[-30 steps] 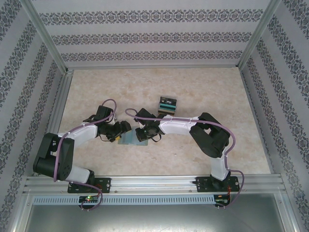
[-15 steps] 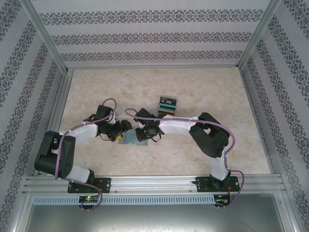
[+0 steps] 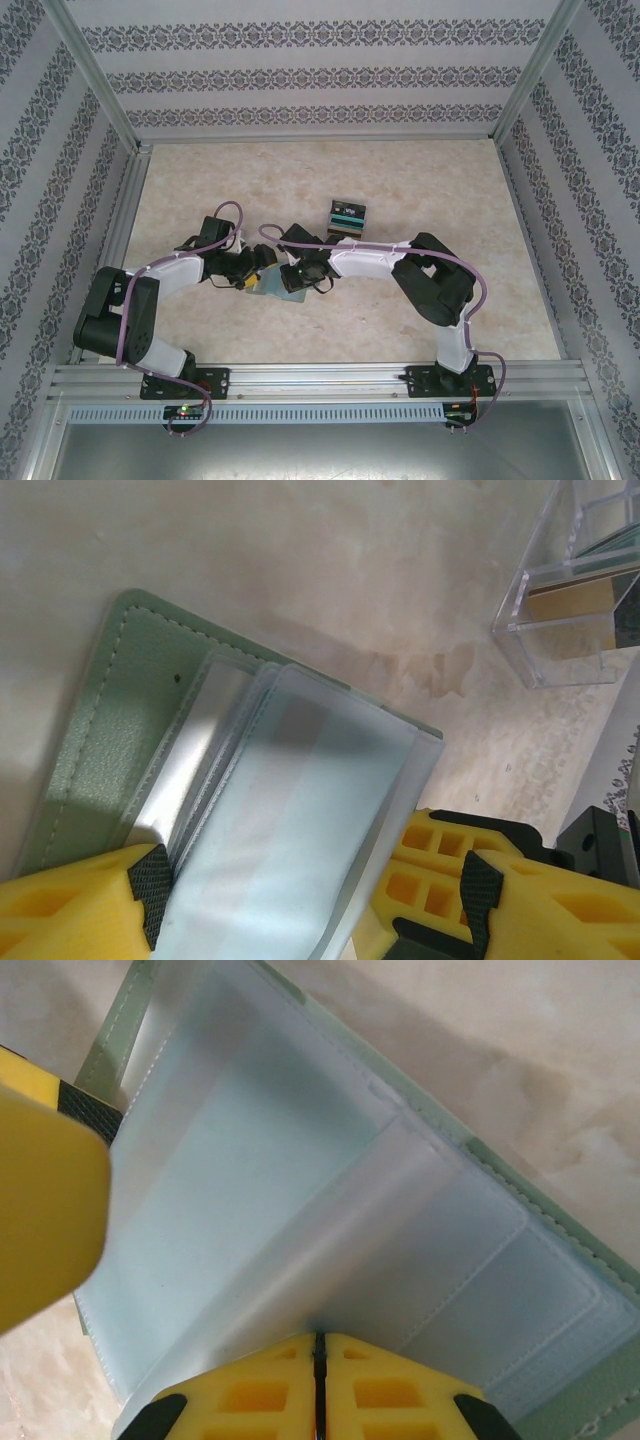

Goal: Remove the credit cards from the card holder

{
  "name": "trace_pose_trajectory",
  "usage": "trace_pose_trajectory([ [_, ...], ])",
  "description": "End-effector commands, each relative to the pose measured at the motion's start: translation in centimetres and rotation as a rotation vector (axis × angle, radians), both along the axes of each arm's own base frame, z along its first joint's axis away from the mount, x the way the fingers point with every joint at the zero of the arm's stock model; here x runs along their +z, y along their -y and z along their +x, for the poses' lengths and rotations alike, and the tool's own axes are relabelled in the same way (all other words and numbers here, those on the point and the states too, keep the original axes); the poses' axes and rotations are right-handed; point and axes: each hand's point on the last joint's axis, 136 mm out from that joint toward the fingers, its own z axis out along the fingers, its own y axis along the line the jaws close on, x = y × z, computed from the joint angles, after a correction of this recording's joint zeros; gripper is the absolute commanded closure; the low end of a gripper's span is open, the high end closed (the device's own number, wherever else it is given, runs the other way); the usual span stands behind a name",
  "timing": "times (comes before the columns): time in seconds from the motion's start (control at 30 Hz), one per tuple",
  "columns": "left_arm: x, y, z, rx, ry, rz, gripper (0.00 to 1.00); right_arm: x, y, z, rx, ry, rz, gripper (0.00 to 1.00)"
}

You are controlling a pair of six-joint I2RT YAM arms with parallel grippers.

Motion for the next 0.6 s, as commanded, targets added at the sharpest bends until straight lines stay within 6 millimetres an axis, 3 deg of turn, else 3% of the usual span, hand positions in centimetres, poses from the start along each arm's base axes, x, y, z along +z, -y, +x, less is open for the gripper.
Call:
trace_pose_trajectory([
  [0.0, 1.0, 1.3, -0.1, -0.03, 0.013, -0.094, 0.22, -1.9, 0.4, -0.8, 0.0, -0.045, -0.046, 0.89],
  [0.23, 2.8, 1.9, 0.3, -0.031, 0.057, -0.158, 0.22, -1.9, 0.4, -0.7, -0.001, -0.044, -0.046, 0.89],
  [0.57, 4.0, 1.8, 0.3, -0.014, 0.08, -0.163, 0.22, -1.8, 0.4, -0.8, -0.003, -0.044, -0.044, 0.89],
])
